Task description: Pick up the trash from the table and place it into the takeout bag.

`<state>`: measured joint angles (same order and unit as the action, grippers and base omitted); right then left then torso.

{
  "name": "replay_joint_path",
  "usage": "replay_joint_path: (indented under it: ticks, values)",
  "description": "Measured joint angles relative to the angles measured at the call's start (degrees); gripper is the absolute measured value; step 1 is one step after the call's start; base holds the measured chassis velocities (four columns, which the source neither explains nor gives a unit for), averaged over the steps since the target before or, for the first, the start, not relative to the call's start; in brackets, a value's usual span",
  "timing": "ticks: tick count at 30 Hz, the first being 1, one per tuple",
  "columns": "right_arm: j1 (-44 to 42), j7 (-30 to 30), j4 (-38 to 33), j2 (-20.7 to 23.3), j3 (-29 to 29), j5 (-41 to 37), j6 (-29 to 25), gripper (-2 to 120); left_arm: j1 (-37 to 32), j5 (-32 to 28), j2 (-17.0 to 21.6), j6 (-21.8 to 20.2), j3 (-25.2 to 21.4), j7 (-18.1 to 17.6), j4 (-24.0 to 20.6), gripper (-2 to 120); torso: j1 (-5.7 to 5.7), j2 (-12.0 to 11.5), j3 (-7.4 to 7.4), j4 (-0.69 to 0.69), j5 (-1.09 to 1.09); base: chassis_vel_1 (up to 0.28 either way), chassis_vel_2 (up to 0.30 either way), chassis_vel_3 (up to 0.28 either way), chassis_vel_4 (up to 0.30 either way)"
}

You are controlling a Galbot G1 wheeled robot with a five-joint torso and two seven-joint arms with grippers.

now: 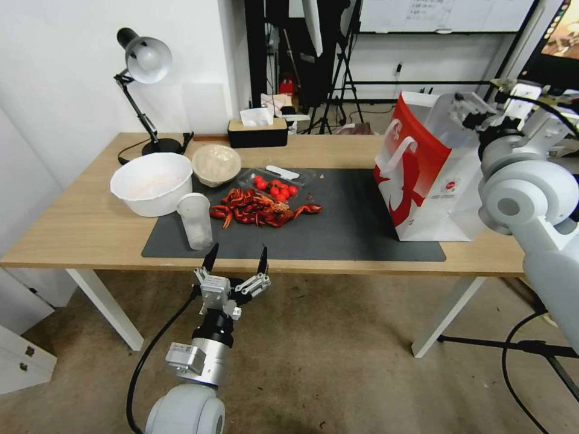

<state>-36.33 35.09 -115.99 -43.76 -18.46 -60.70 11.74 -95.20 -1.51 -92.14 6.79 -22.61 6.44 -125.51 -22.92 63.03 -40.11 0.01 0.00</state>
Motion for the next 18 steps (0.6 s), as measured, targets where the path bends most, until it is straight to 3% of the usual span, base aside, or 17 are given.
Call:
replay_joint_path:
  ticks: [1,3,9,12,18]
  values:
    - [0.0,0.0,0.0,0.0,0.0,0.0,0.0,100,0.0,0.0,0.0,0.0,0.0,0.0,0.0,100,0.00,0.0,0.00,0.00,0.00,0.000,0.000,0.000,0.000]
    - [-3.6,-6.2,-2.1,0.7,-2.1,1.0,-4.8,100,0.1,-0.1,0.0,0.0,-0.1,0.0,0.2,100,0.00,0.0,0.00,-0.01,-0.01,0.000,0.000,0.000,0.000]
    - [-15.1,-17.2,-7.3,0.8,-3.7,7.5,-13.5,100,-0.1,-0.4,0.0,0.5,-0.8,-0.2,0.4,100,0.00,0.0,0.01,-0.04,-0.01,0.000,0.000,0.000,0.000]
    - [-19.2,-21.0,-9.0,-0.1,-2.9,11.9,-16.8,100,-0.4,-0.4,0.0,0.9,-1.2,-0.4,0.4,100,-0.01,0.0,0.00,0.02,0.01,0.000,0.000,0.000,0.000]
    - [-31.2,-23.9,-12.7,-3.2,-3.6,23.2,-21.9,100,-0.3,-0.6,0.0,0.9,-1.3,-0.5,0.5,100,0.00,0.0,0.01,-0.02,0.00,0.000,0.000,0.000,0.000]
